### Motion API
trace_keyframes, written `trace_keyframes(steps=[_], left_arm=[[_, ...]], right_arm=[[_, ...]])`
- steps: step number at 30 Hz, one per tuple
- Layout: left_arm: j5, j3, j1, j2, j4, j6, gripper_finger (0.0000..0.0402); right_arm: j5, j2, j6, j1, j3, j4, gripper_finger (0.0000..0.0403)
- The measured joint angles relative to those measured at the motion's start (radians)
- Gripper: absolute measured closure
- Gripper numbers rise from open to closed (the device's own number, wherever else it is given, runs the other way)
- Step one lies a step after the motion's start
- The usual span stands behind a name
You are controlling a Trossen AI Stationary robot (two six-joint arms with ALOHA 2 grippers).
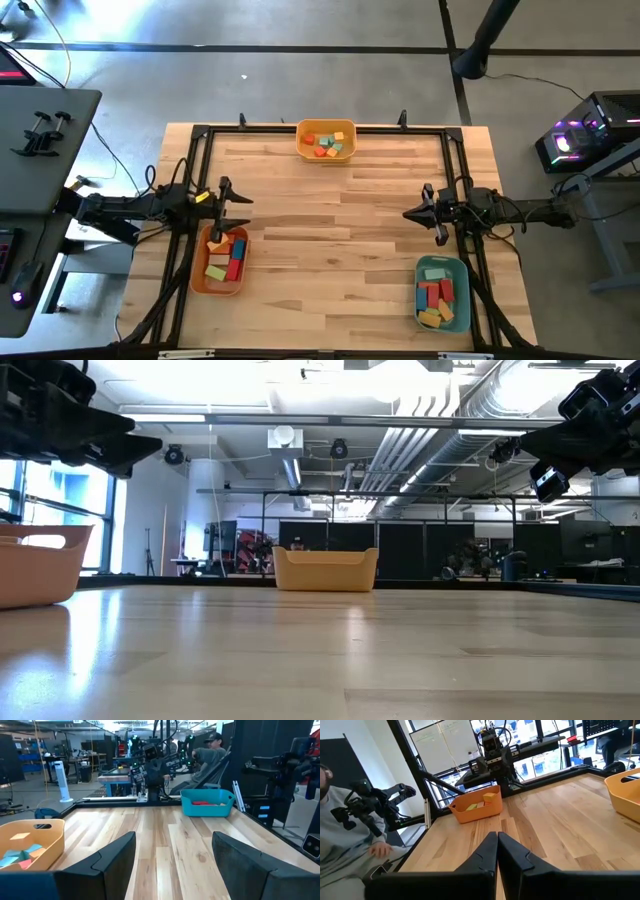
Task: Sort blocks by size
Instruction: Return to Home Position
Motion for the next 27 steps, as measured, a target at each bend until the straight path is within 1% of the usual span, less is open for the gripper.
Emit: trace_keyframes(steps=[13, 14, 17, 19, 22, 27], left_arm=[[0.000, 0.000, 0.000, 0.000, 0.000, 0.000, 0.0151], [0.000, 0.000, 0.000, 0.000, 0.000, 0.000, 0.0151], [0.000, 0.000, 0.000, 0.000, 0.000, 0.000, 0.0151], [0.000, 0.000, 0.000, 0.000, 0.000, 0.000, 0.0151], [0.000, 0.000, 0.000, 0.000, 0.000, 0.000, 0.0151], [0.000, 0.000, 0.000, 0.000, 0.001, 0.000, 0.0151]], right_arm=[[0.000, 0.000, -0.008, 0.000, 0.000, 0.000, 0.0398], [0.009, 0.000, -0.059, 0.000, 0.000, 0.000, 0.0399], [0.094, 0.000, -0.255, 0.000, -0.011, 0.043, 0.0398], [0.131, 0.000, -0.368, 0.000, -0.012, 0.052, 0.0399], [0.147, -0.001, -0.418, -0.008, -0.013, 0.051, 0.0398], [0.123, 0.000, -0.421, -0.035, -0.013, 0.051, 0.0399]])
